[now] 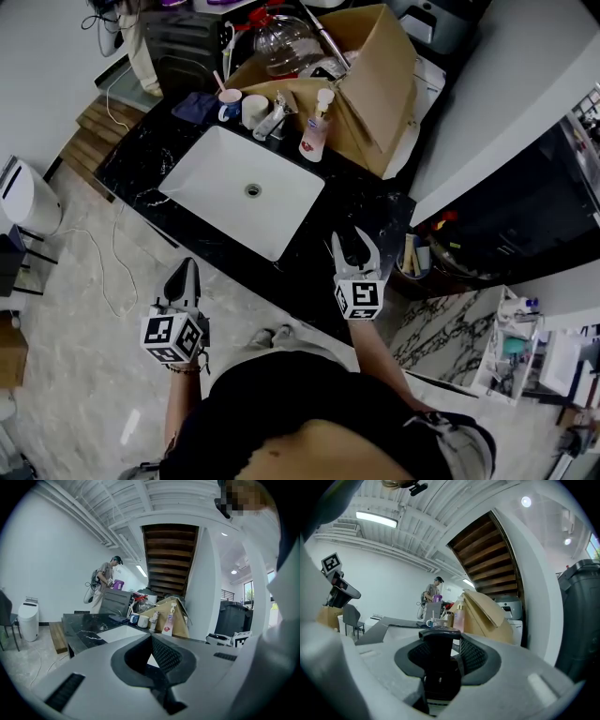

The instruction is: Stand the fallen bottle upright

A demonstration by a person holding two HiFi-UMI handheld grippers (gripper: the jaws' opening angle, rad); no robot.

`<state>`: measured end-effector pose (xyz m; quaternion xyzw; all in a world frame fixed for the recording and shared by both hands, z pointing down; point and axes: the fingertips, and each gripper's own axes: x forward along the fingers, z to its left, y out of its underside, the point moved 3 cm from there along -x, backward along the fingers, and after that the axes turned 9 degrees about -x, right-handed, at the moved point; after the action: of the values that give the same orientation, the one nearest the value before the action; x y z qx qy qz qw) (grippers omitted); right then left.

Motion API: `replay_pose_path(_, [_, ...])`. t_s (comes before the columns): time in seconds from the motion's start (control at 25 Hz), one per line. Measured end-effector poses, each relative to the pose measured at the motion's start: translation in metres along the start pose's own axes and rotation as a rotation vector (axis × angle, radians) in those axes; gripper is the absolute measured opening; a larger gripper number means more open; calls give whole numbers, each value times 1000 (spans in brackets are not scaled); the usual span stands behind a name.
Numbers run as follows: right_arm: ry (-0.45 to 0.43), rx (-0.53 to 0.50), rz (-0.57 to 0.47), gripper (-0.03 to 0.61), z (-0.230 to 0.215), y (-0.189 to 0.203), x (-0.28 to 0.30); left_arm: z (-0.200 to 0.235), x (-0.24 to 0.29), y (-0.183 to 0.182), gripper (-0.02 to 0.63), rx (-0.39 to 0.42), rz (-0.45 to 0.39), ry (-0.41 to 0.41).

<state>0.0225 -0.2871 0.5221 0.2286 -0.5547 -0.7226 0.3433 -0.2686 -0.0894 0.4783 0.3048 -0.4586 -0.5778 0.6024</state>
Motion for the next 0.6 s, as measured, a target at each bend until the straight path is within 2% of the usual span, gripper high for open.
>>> replay_pose_path(0.16, [-12,13,9,152,2,4,-3,-10,7,2,2,1,3,47])
replay_pose_path(0.32, [-16,45,22,192,1,5,-8,-21,12,2,2,5,9,95])
replay_pose_path(0.6, [-4,33,67,195,-2,6,-49,-37,29,10,2,31,57,165])
